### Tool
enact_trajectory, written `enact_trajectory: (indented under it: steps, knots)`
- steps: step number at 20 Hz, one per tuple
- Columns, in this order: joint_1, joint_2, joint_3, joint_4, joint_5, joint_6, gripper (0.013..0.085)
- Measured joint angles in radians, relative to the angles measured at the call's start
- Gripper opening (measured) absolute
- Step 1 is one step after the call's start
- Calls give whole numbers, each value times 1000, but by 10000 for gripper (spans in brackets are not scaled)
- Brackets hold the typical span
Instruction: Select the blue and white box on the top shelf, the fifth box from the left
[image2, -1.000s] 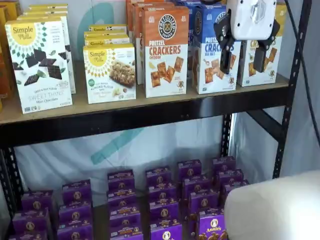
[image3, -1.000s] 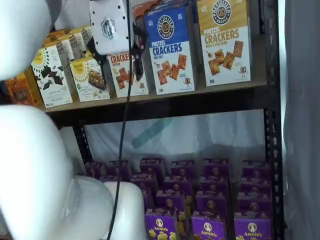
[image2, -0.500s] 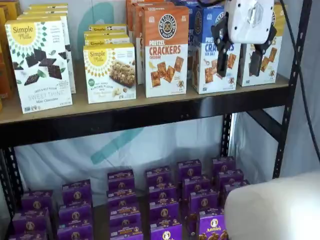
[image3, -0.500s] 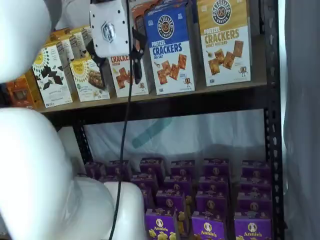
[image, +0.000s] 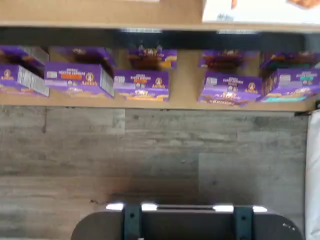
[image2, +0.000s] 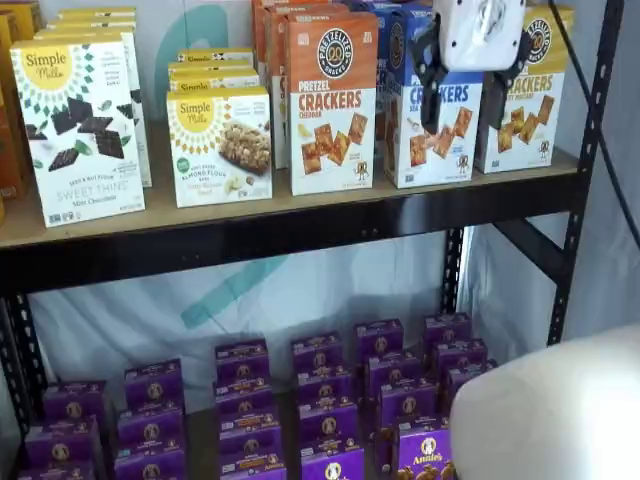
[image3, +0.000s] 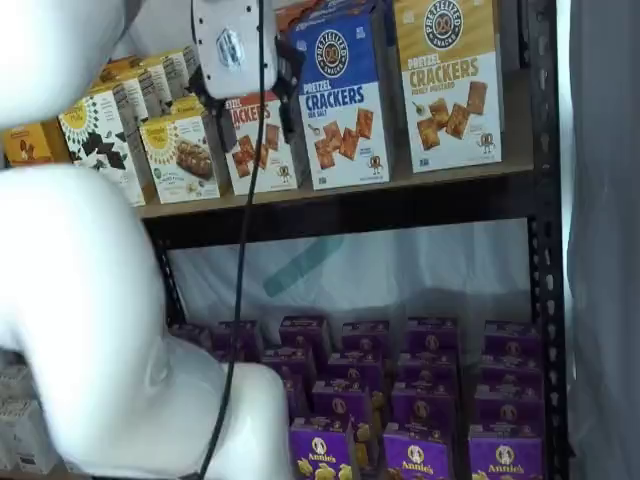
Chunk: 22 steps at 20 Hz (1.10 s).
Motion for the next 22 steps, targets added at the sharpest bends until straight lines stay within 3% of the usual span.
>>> enact_trajectory:
  steps: [14, 22]
  knots:
    - [-62, 196, -240, 8, 17, -59, 850]
    - [-85, 252, -318, 5, 35, -82, 850]
